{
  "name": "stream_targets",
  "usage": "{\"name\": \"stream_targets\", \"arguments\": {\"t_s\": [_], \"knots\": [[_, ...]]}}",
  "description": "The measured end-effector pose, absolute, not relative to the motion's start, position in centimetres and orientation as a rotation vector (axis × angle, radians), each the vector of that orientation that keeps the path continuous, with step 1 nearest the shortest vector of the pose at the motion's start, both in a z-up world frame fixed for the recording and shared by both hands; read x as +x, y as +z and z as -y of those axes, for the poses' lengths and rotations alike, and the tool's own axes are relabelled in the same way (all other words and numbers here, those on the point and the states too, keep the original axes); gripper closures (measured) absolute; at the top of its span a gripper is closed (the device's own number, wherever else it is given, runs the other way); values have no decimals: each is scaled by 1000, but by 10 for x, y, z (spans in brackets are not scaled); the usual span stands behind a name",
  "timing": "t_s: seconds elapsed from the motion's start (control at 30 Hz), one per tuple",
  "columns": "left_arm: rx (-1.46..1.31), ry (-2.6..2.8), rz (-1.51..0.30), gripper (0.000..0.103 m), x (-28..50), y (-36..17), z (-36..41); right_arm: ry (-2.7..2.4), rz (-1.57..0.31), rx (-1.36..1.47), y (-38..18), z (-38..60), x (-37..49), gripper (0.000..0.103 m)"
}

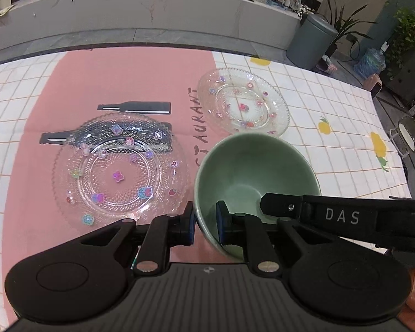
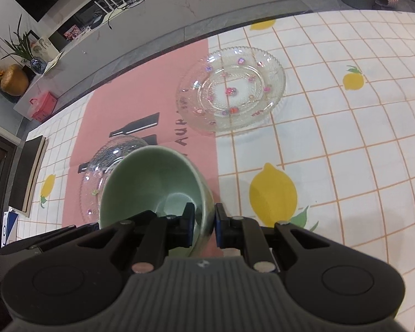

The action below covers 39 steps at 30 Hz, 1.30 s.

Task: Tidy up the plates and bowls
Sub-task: 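Lift the pale green bowl with both grippers toward the steel bowl stack, then lower the pale green bowl into the orange bowl with both grippers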

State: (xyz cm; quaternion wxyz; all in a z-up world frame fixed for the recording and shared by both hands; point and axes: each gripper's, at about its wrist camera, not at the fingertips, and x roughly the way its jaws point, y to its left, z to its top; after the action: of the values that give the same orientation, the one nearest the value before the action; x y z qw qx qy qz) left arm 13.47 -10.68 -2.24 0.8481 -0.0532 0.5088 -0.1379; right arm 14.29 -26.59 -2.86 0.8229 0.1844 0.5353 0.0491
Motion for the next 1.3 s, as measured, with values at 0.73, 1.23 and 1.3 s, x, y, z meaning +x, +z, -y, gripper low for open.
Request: {"name": "stream_targets", "arguments": {"t_s": [0.73,1.23,1.3], "knots": [[-51,-311,-904,86,47,93,119,127,-945,372,97,269,45,91],[-41,-344,-901,85,-9,92,129,95,-931,335,109,272,-26,90],[-42,-347,-917,85,-13,85,129,94,-946,344,101,273,-32,90]]}}
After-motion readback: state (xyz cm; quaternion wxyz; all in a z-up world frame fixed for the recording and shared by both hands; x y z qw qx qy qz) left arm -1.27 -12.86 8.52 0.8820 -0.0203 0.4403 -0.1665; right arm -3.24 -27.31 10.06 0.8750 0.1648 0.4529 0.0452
